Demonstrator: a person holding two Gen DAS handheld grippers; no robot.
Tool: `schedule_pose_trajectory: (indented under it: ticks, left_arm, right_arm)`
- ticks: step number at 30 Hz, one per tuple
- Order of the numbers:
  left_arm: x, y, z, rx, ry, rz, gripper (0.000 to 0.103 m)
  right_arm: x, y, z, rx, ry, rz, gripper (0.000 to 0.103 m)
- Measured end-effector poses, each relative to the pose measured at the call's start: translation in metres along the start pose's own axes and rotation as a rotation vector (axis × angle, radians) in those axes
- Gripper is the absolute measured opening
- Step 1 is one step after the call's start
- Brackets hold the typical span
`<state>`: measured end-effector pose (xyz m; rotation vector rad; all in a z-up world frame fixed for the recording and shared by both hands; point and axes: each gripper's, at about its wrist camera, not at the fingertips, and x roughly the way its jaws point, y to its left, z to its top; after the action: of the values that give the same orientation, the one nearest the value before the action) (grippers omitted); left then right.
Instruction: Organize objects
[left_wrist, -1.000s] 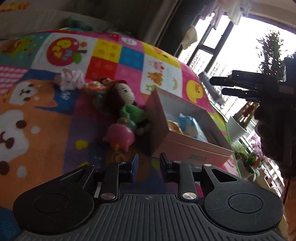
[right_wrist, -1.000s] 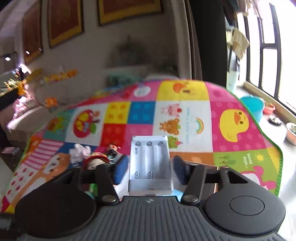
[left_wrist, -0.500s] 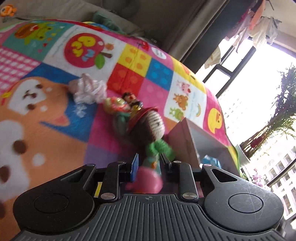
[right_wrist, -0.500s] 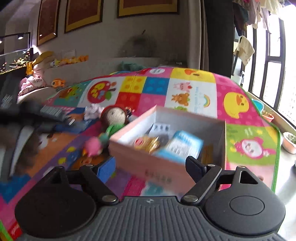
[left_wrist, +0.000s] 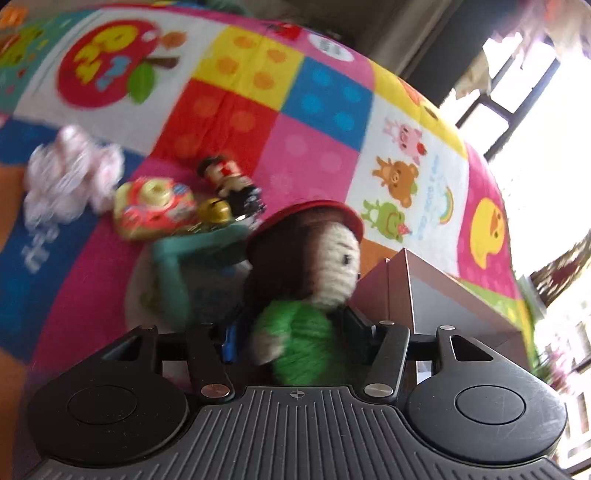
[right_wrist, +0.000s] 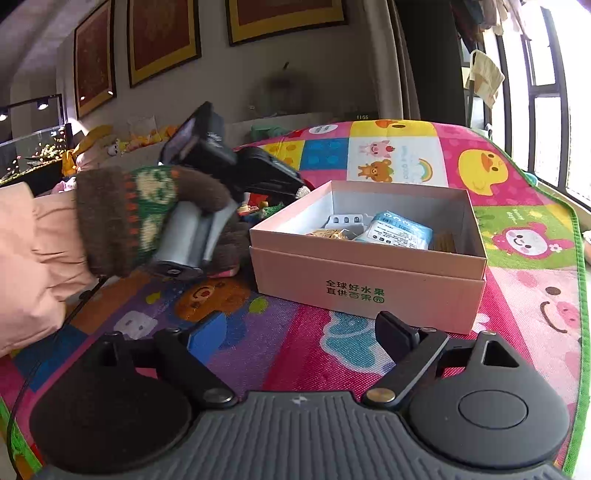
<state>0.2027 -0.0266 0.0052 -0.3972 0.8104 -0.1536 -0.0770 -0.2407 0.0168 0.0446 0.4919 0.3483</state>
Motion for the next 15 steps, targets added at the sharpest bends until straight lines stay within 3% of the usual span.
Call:
schedule_pose_trajectory:
  ticks: [4, 7, 11, 15]
  left_arm:
    - [0.002, -0.001, 0.009, 0.033, 0.072, 0.013, 0.045]
    - [-0.017, 0.019, 0.008, -0.042, 0.112, -0.076, 0.043]
    - [-0.080, 0.046, -0.009, -0.026, 0.054, -0.170, 0.043]
    - [-0.136, 0.091, -0.040, -0.031, 0.000, -0.161, 0.043]
  right_arm:
    - [0.001, -0.007, 0.001, 0.039, -0.005, 0.003, 0.090]
    - [0.003, -0.008, 0.002, 0.056, -0.005, 0.002, 0.091]
    - [0.007, -0.007, 0.003, 0.055, 0.009, -0.006, 0.093]
    - [0.015, -0.001, 0.007, 0.015, 0.058, -0.012, 0.093]
